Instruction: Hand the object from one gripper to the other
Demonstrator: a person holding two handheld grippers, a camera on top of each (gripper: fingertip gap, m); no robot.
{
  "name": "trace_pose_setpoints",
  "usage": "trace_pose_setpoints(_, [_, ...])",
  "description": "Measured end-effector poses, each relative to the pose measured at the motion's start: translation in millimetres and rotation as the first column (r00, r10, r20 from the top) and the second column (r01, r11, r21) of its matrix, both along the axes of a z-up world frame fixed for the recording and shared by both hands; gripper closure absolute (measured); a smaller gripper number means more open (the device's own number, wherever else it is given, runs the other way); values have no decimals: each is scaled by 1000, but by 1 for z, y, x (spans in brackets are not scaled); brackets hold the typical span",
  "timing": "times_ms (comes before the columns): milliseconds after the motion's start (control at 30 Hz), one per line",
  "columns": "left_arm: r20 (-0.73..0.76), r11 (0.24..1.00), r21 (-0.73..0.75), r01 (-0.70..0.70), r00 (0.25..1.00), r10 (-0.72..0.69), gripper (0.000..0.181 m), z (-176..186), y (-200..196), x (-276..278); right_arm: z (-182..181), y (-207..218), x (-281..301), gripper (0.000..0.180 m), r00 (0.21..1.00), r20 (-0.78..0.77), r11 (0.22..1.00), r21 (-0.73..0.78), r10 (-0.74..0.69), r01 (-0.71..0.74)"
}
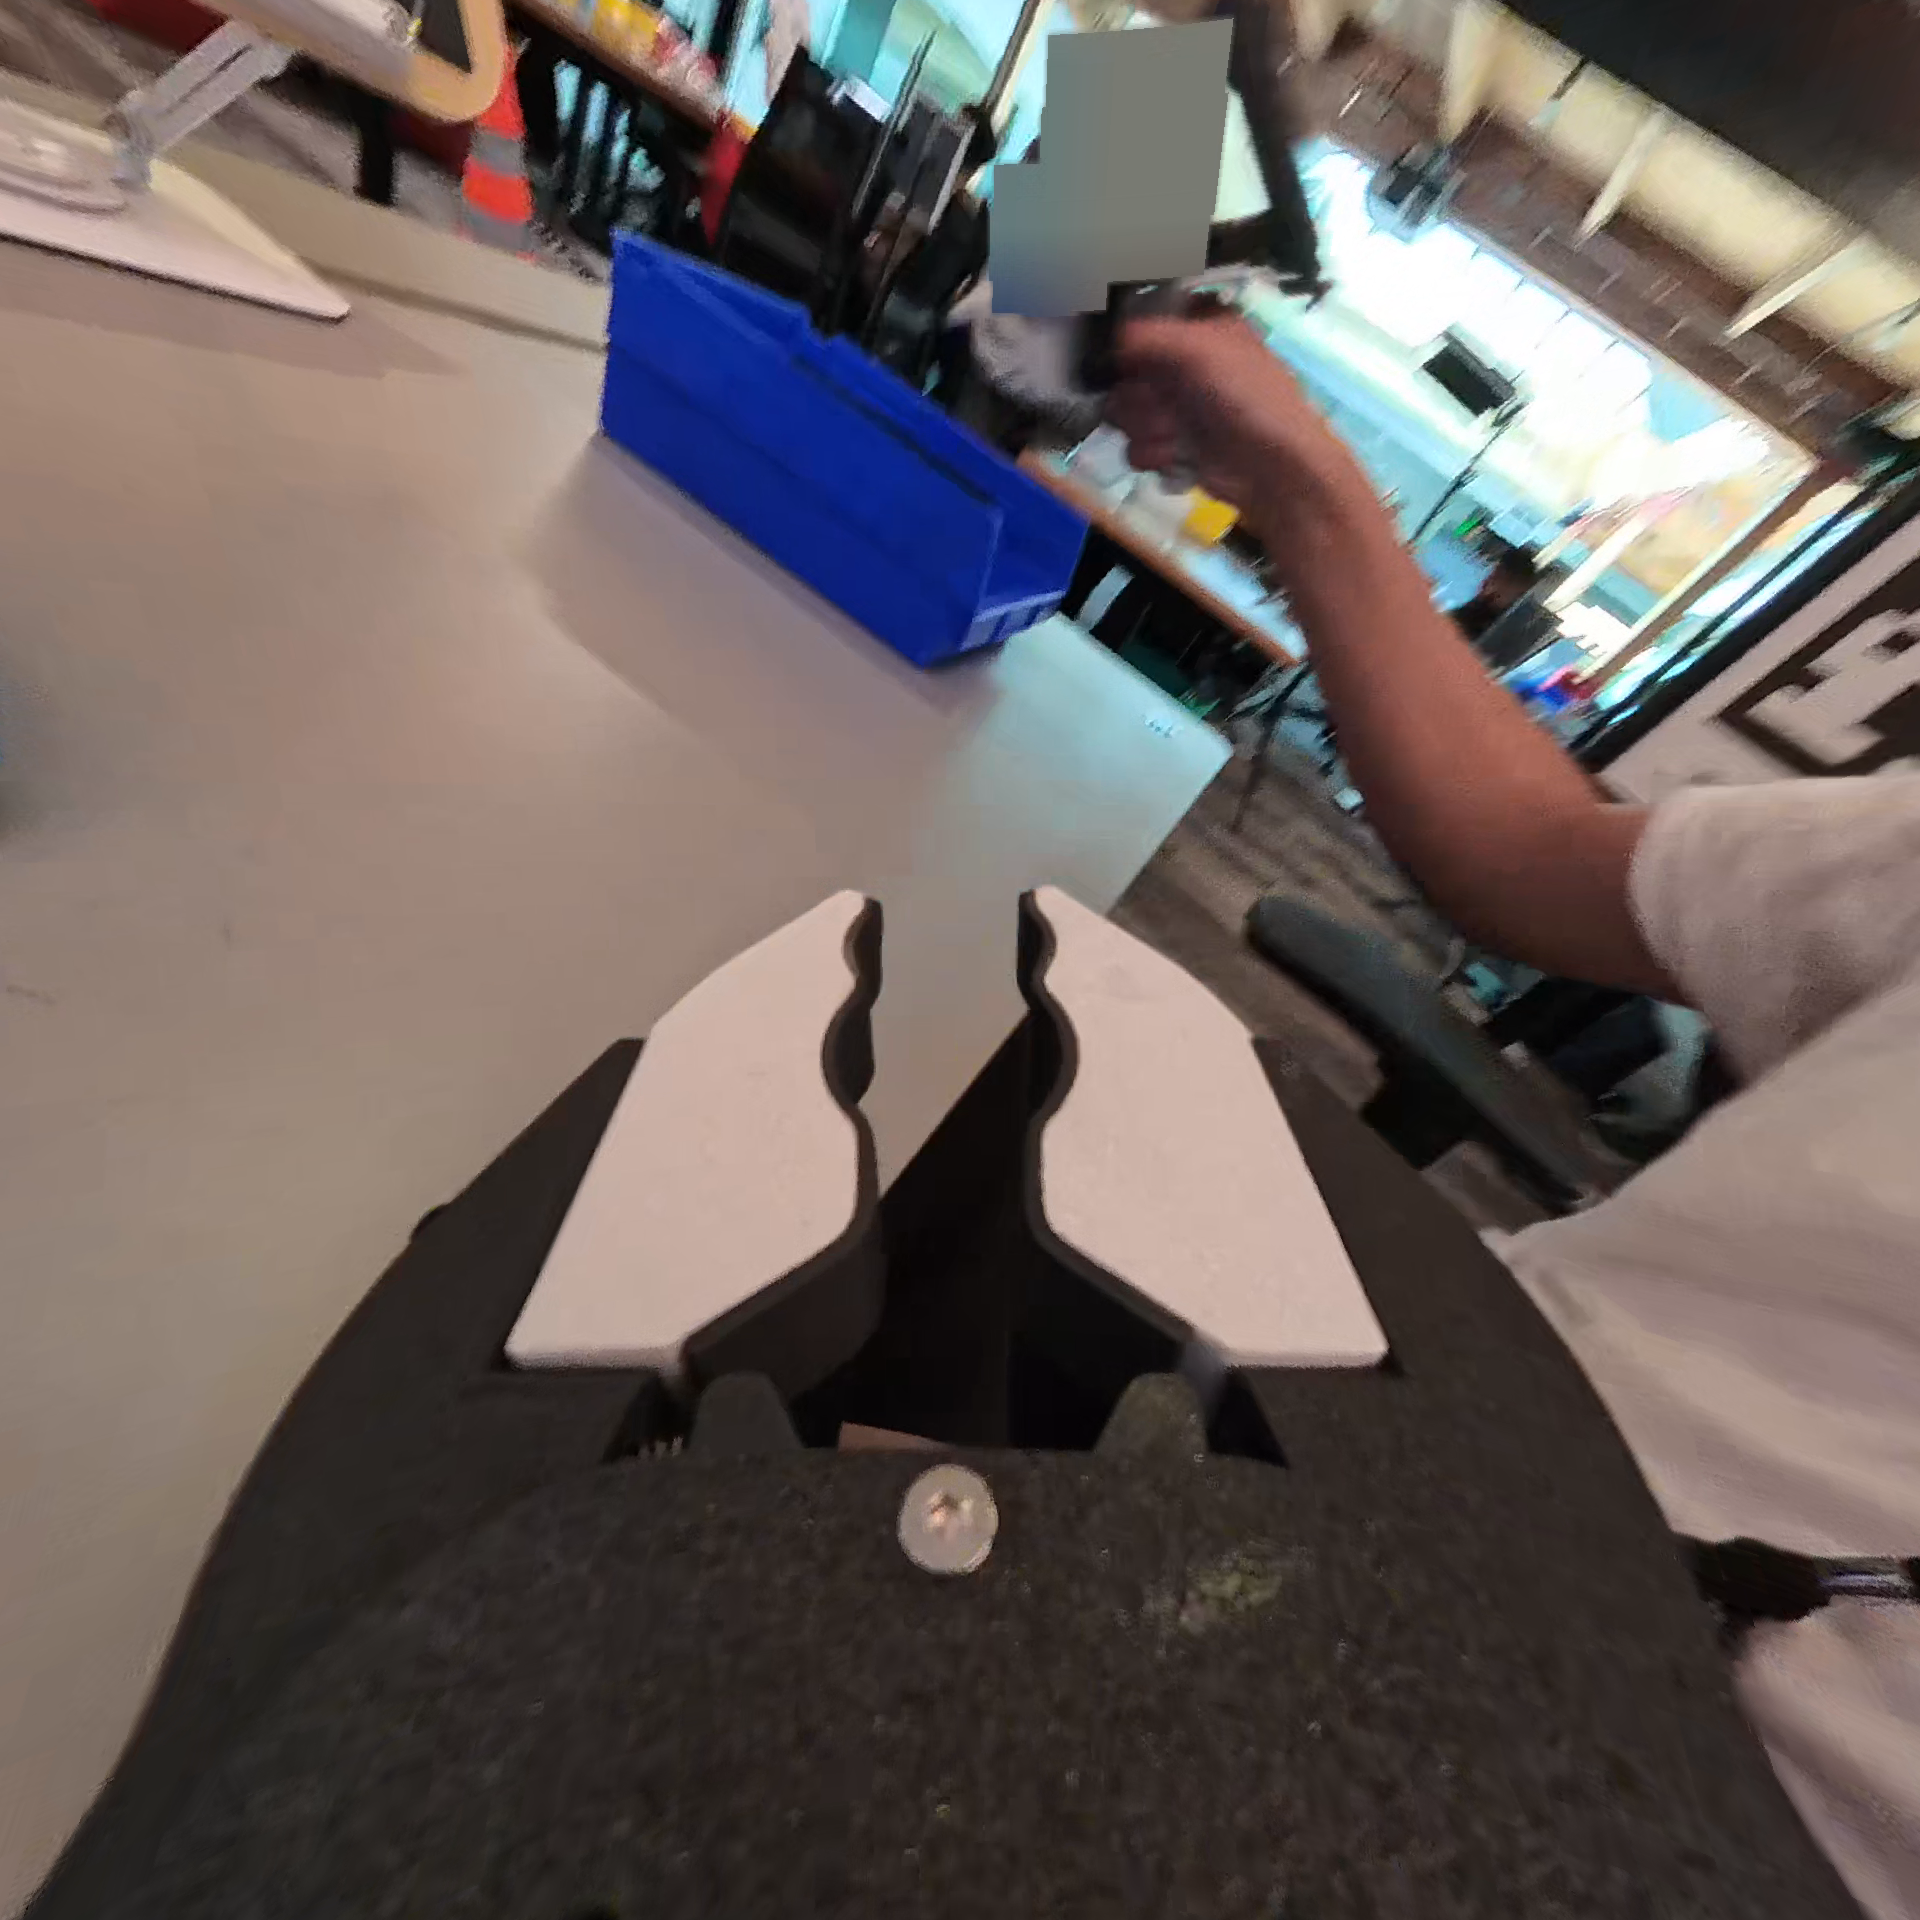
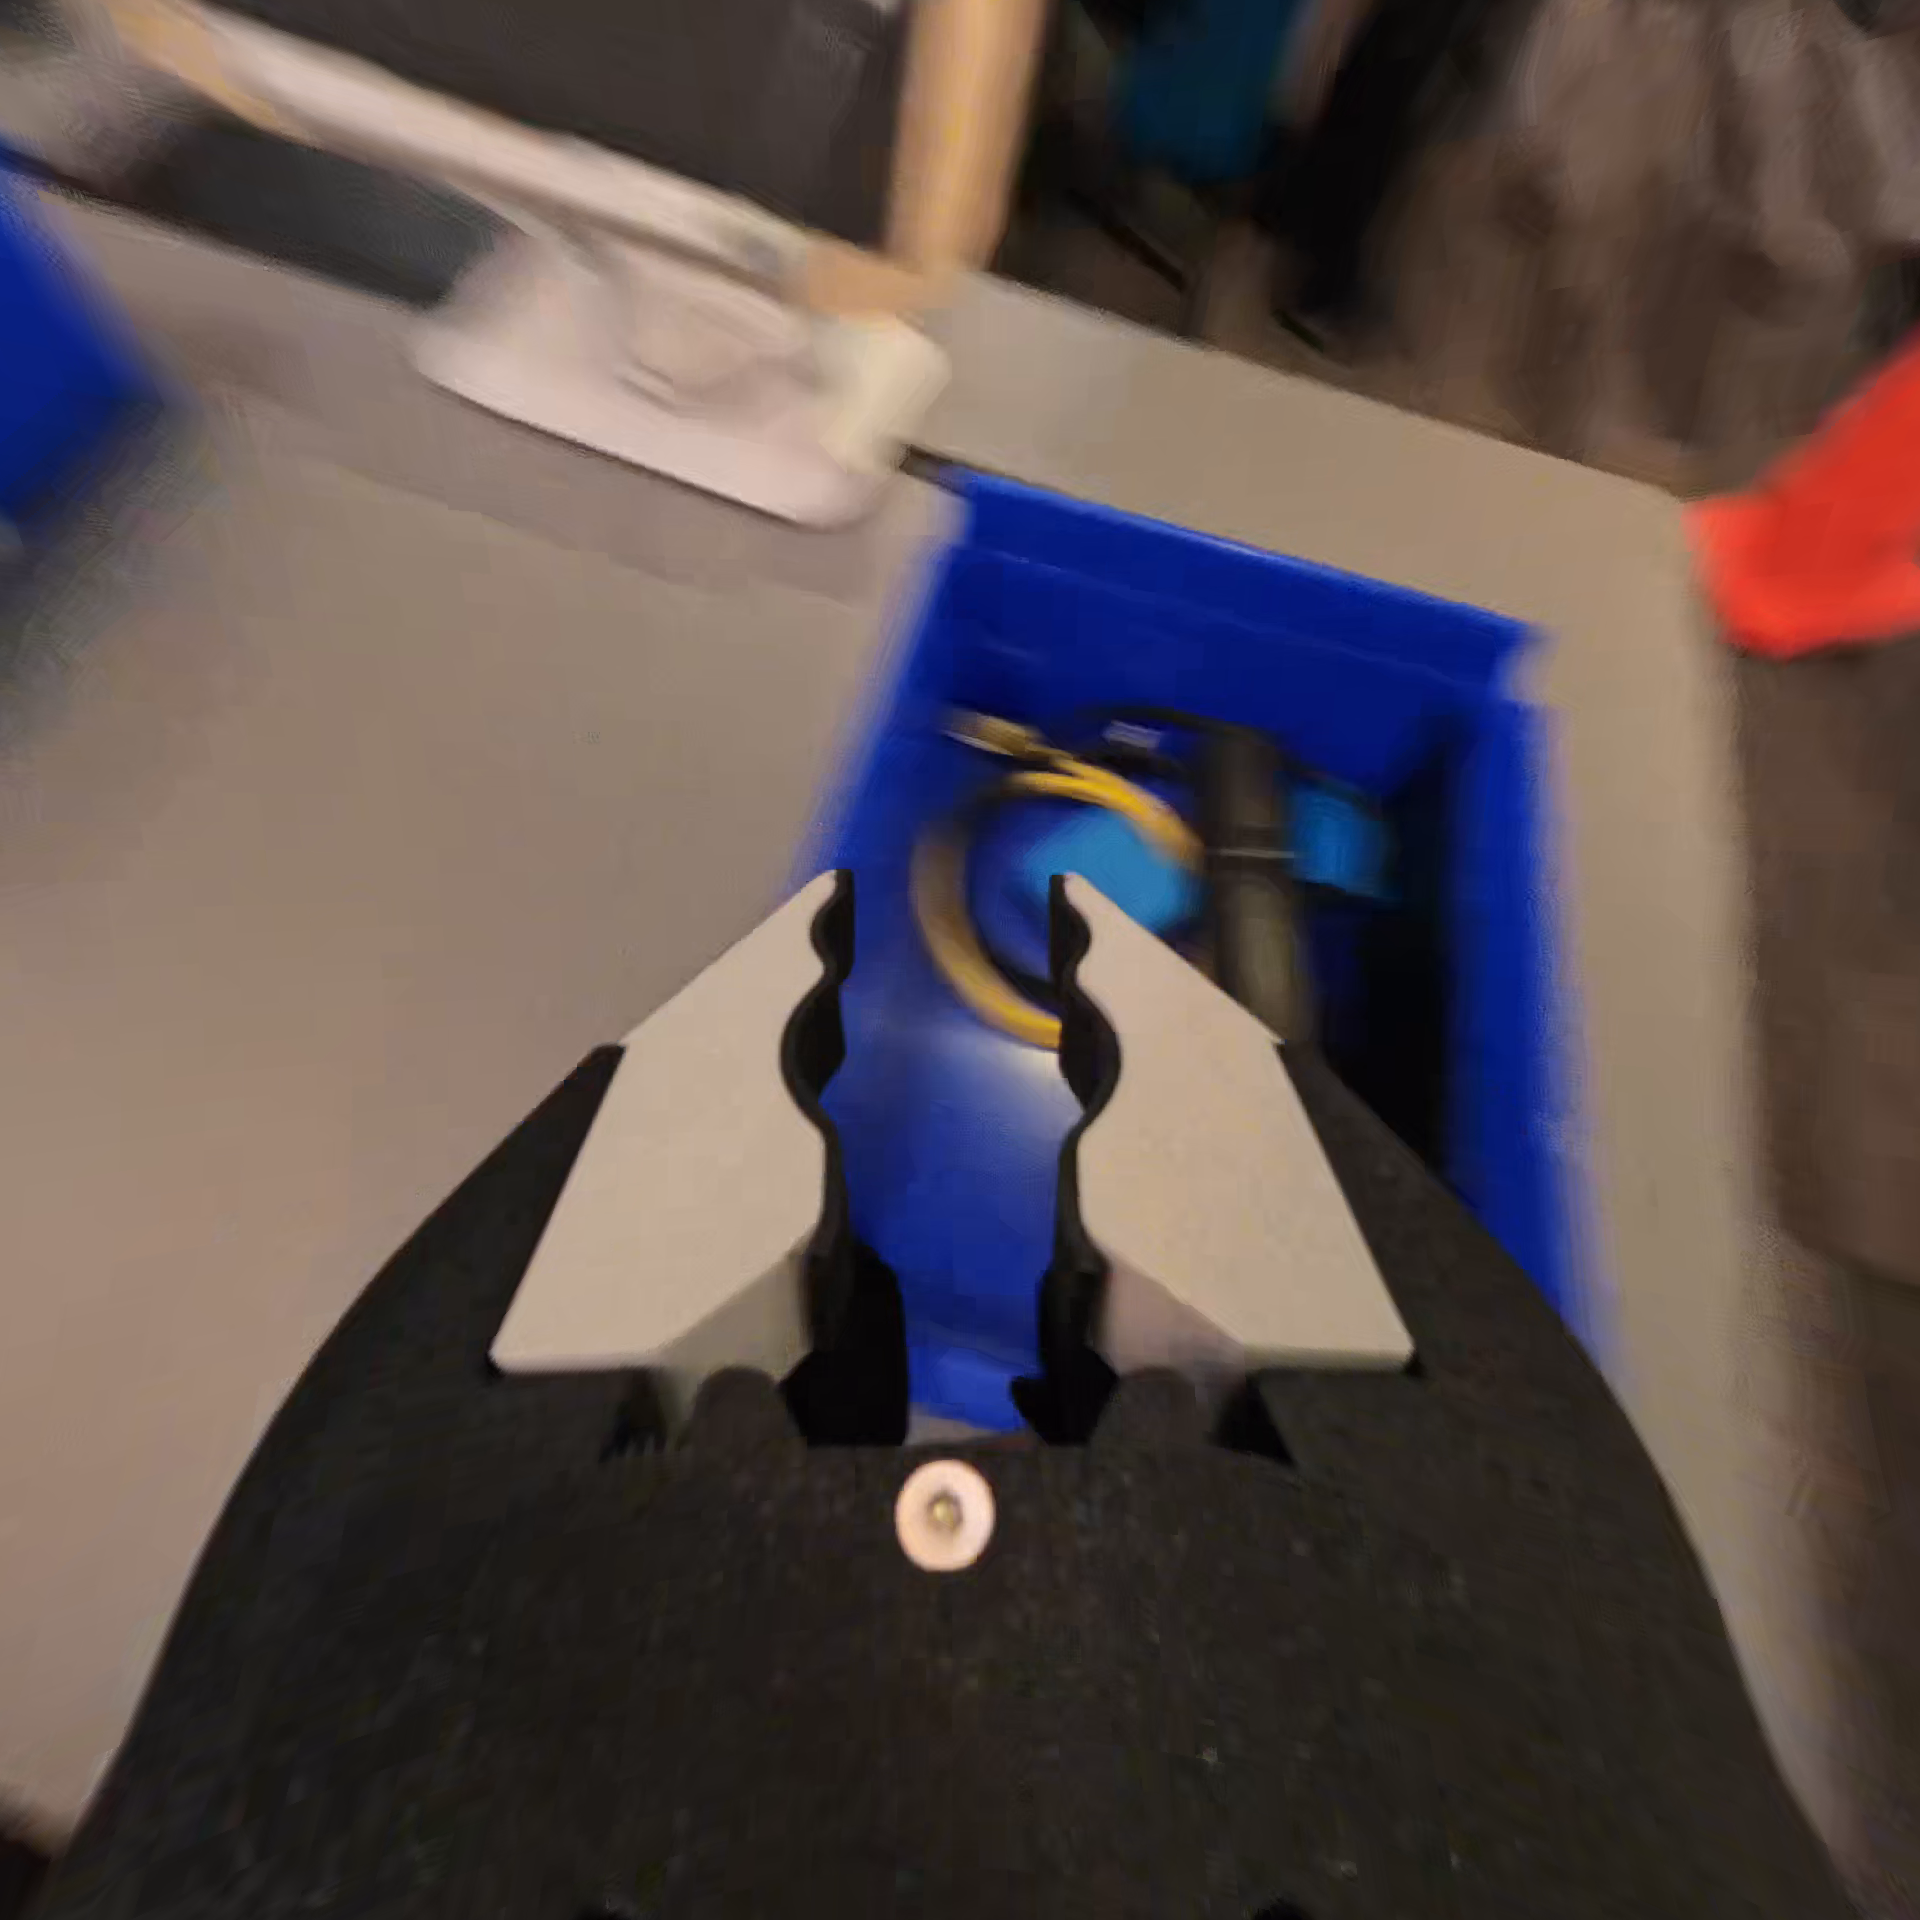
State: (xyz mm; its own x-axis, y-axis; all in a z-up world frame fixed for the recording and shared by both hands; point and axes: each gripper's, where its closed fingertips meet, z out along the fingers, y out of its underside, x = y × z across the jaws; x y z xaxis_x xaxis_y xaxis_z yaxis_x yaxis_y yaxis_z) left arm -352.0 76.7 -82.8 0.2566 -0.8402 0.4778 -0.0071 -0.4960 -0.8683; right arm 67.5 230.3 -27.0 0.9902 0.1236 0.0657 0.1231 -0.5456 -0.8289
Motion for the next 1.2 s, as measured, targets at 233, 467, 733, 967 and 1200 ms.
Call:
trace_pose_setpoints(233, [-172,998,-44,-38,985,30,153,-32,10,-7,-73,-119,-210,147,739,-577,937,223,348,-267])
trace_pose_setpoints(467, [-326,986,154,-71,938,119,142,-41,37,-37,-84,-124,-220,148,759,-552,938,228,345,-261])
trace_pose_setpoints(733, [-305,963,246,-112,934,187,138,-40,57,-46,-97,-110,-214,148,777,-529,940,178,342,-292])
trace_pose_setpoints(967, [-358,990,136,19,933,31,138,-59,46,-19,-109,-111,-219,148,823,-438,932,141,361,-334])
trace_pose_setpoints(1200, [-384,984,176,39,923,33,144,-10,103,-40,-107,-109,-221,148,800,-478,931,147,363,-334])
